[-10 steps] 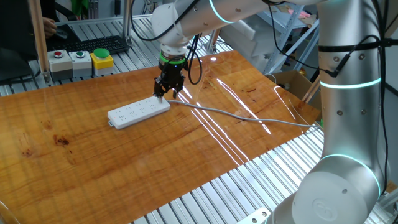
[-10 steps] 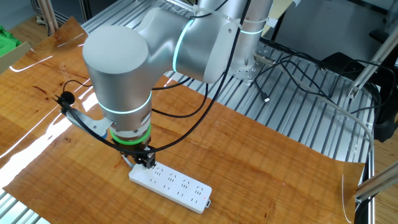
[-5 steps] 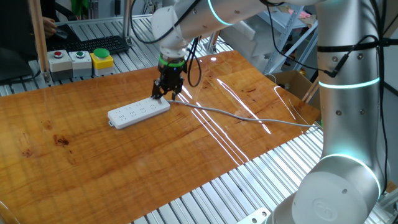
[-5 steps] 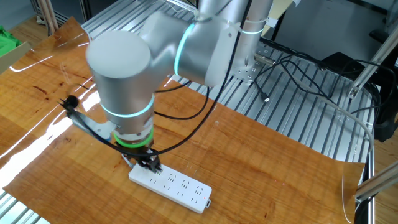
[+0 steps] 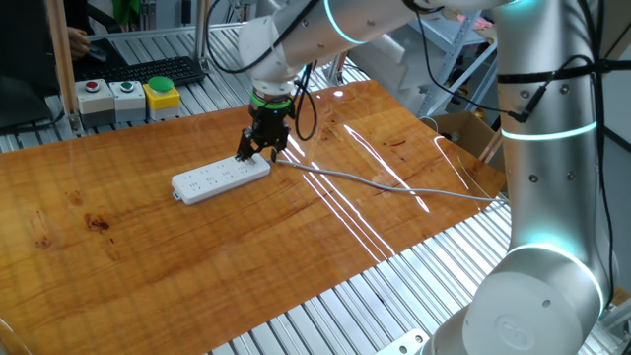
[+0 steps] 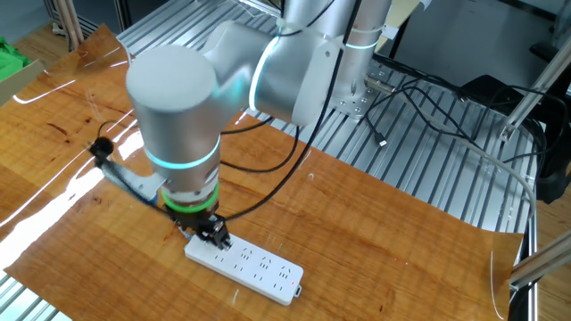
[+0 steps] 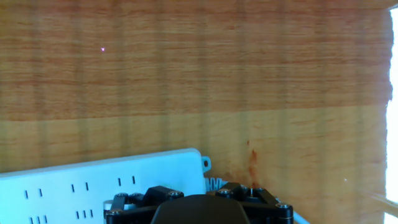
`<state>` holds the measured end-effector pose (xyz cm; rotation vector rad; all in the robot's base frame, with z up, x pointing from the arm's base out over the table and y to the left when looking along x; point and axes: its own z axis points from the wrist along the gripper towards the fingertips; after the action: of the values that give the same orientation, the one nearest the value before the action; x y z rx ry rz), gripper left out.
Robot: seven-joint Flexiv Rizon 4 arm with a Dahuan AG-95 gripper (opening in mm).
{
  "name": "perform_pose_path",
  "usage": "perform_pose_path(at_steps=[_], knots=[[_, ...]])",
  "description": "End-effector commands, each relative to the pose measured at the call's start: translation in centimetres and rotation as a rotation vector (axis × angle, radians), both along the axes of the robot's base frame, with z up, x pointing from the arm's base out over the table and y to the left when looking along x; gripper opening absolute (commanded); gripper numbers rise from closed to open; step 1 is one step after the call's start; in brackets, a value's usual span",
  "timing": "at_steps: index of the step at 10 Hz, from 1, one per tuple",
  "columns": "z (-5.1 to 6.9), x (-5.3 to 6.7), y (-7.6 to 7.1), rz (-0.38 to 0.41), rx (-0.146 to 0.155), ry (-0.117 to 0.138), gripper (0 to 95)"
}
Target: Turn off the power strip by pressing the button
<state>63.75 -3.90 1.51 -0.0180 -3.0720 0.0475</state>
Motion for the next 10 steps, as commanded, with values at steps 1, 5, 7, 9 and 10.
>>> perform_pose_path(at_steps=[1, 5, 7, 9, 10], knots=[[1.2, -0.8, -0.3, 0.001, -0.012, -0.005, 76.0], [2.8, -1.4, -0.9, -0.003, -0.017, -0.011, 76.0], [3.0, -0.7, -0.9, -0.001, -0.016, -0.018, 76.0], [3.3, 0.7, -0.5, -0.003, -0.015, -0.016, 76.0], [3.3, 0.7, -0.5, -0.004, -0.017, -0.016, 76.0]])
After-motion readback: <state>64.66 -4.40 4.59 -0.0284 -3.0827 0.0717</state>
